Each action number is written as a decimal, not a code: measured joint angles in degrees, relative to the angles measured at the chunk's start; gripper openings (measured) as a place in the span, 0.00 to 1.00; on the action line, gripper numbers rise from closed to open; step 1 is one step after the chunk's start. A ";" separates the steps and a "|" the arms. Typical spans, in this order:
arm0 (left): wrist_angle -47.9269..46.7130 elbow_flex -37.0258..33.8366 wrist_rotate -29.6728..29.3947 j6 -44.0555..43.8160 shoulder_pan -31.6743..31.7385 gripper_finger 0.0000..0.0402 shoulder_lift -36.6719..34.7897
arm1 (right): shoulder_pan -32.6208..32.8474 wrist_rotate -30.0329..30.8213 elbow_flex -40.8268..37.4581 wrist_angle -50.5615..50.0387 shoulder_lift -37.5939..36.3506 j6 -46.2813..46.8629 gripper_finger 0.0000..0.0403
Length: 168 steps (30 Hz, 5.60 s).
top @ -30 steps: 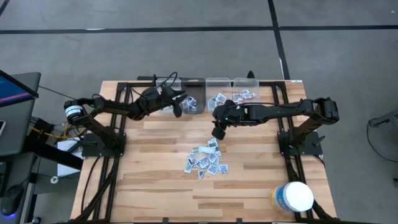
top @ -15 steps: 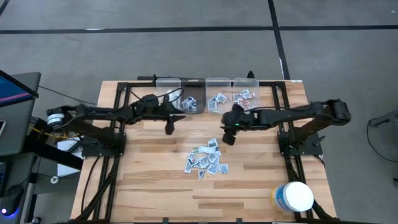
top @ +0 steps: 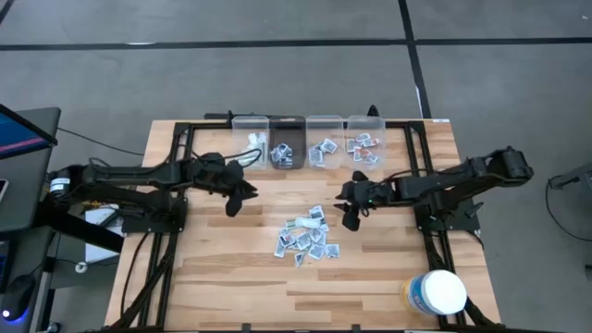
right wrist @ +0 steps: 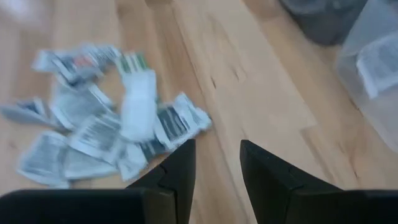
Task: Pick & Place First Aid Supplies
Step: Put the towelette pack into the middle transparent bin
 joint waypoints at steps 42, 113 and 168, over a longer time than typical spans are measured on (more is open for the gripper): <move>-0.13 -0.02 -0.70 -5.61 -7.71 0.24 0.98 | -1.79 -5.89 0.20 28.91 27.59 8.28 0.01; -0.11 -0.02 -3.75 -4.94 -7.71 0.24 1.03 | -7.28 -1.07 0.35 20.69 1.55 -5.08 0.00; 0.13 -0.02 -12.74 -0.87 -7.42 0.24 1.03 | -30.47 5.56 15.06 7.75 12.03 -14.84 0.19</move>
